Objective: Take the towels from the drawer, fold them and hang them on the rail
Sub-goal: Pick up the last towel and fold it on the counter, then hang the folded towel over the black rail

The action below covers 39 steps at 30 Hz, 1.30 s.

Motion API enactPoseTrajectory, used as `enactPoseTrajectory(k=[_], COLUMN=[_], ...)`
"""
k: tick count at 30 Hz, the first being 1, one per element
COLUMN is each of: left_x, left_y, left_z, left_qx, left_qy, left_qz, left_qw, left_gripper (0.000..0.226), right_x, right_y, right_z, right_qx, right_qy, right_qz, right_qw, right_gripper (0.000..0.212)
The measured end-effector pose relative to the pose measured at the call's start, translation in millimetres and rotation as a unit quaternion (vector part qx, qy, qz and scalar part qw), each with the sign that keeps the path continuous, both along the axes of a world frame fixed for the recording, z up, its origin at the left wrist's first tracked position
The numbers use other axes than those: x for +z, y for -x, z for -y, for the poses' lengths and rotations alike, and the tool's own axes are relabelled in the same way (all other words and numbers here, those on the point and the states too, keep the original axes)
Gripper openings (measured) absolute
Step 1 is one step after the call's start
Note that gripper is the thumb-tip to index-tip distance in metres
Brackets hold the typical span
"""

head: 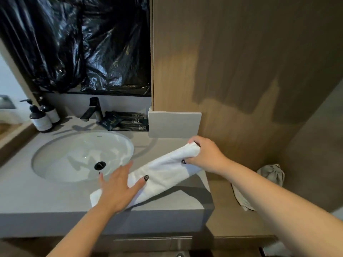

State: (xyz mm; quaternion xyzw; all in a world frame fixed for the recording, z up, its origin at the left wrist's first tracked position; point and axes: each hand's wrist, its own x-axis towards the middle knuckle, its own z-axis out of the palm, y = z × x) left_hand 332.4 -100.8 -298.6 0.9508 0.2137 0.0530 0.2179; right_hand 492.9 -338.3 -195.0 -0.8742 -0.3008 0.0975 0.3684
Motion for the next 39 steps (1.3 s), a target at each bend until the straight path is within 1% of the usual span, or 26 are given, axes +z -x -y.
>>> enactPoseTrajectory(k=[2,4,6,7,8,9,11,12,14,15,16,17,19,20,21,22,24,25,27,28,30,32,33,36,37,39], left_x=[29.0,58.5,87.1,100.1,112.9,125.4,152.3,168.4,204.1,222.9,243.1,263.5,306.0,328.2,350.1,371.1,411.7,430.4,465.4,482.1,515.7,551.2,568.7,614.9,628.4,650.3], left_y=[-5.4,-12.0,-18.6,-22.4,-26.0,-30.2,-40.4,-45.1,-54.7,-59.3,-63.0,-66.2,-74.1,-77.6,-80.6,-82.8,-85.7,-86.4,-89.7,-91.4,-95.1,-96.1,-96.2,-92.9,-91.1,-87.9], left_z=[17.0,31.8,46.8,54.1,62.3,70.5,85.2,91.6,100.0,101.7,103.1,103.5,101.5,100.1,98.1,95.7,92.2,90.4,85.2,82.4,75.8,73.3,71.3,70.9,71.7,73.2], left_qx=[-0.064,-0.124,-0.167,-0.175,-0.175,-0.175,-0.171,-0.165,-0.15,-0.145,-0.141,-0.138,-0.135,-0.128,-0.118,-0.112,-0.13,-0.142,-0.165,-0.168,-0.162,-0.144,-0.155,-0.263,-0.29,-0.306], left_qy=[0.07,0.139,0.165,0.171,0.179,0.191,0.214,0.217,0.223,0.235,0.247,0.26,0.283,0.286,0.29,0.302,0.339,0.349,0.346,0.332,0.272,0.231,0.231,0.286,0.29,0.293], left_qz=[0.083,0.152,0.199,0.213,0.223,0.234,0.273,0.299,0.349,0.371,0.391,0.41,0.44,0.45,0.458,0.465,0.472,0.476,0.481,0.484,0.498,0.522,0.531,0.539,0.541,0.556], left_qw=[0.992,0.971,0.951,0.946,0.942,0.937,0.922,0.915,0.898,0.887,0.875,0.864,0.842,0.836,0.832,0.825,0.803,0.795,0.789,0.792,0.808,0.809,0.801,0.748,0.734,0.715], left_gripper=[0.092,0.078,0.052,0.04,0.033,0.03,0.034,0.038,0.045,0.043,0.039,0.038,0.052,0.059,0.06,0.054,0.036,0.033,0.041,0.044,0.043,0.041,0.042,0.047,0.046,0.045], right_x=[44.9,88.7,129.4,148.5,166.6,183.4,214.6,228.9,253.8,263.7,272.3,279.3,290.1,294.3,298.7,303.0,314.0,320.6,338.6,349.8,375.8,408.9,426.6,478.6,495.2,526.2], right_y=[12.2,24.9,36.0,40.3,43.2,44.0,42.3,39.9,35.2,33.3,31.5,29.4,27.1,26.5,25.7,24.8,24.9,25.3,26.0,26.8,26.8,27.9,29.3,35.7,38.0,43.3], right_z=[0.1,1.2,2.7,4.3,6.8,9.9,17.5,21.7,30.4,34.1,37.2,39.6,40.5,38.5,35.2,30.9,21.7,16.9,7.8,3.7,-3.0,-6.5,-8.0,-10.9,-11.7,-13.1], right_qx=[0.062,0.119,0.157,0.167,0.173,0.174,0.155,0.128,0.046,0.0,-0.039,-0.061,-0.048,-0.029,-0.013,-0.004,0.011,0.021,0.046,0.055,0.06,0.058,0.054,0.051,0.049,0.034], right_qy=[-0.024,-0.034,-0.026,-0.022,-0.02,-0.02,-0.044,-0.072,-0.15,-0.188,-0.216,-0.231,-0.244,-0.245,-0.247,-0.256,-0.294,-0.314,-0.344,-0.36,-0.402,-0.433,-0.442,-0.462,-0.469,-0.476], right_qz=[0.045,0.093,0.148,0.174,0.198,0.218,0.257,0.28,0.309,0.31,0.298,0.267,0.164,0.123,0.104,0.102,0.101,0.095,0.095,0.101,0.127,0.166,0.189,0.243,0.256,0.287], right_qw=[0.997,0.988,0.976,0.97,0.965,0.96,0.953,0.949,0.938,0.932,0.929,0.934,0.955,0.961,0.963,0.961,0.95,0.944,0.933,0.926,0.905,0.884,0.876,0.851,0.844,0.831], right_gripper=[0.031,0.031,0.031,0.031,0.031,0.031,0.034,0.039,0.052,0.059,0.064,0.067,0.07,0.069,0.064,0.057,0.039,0.034,0.032,0.032,0.032,0.032,0.03,0.023,0.021,0.019])
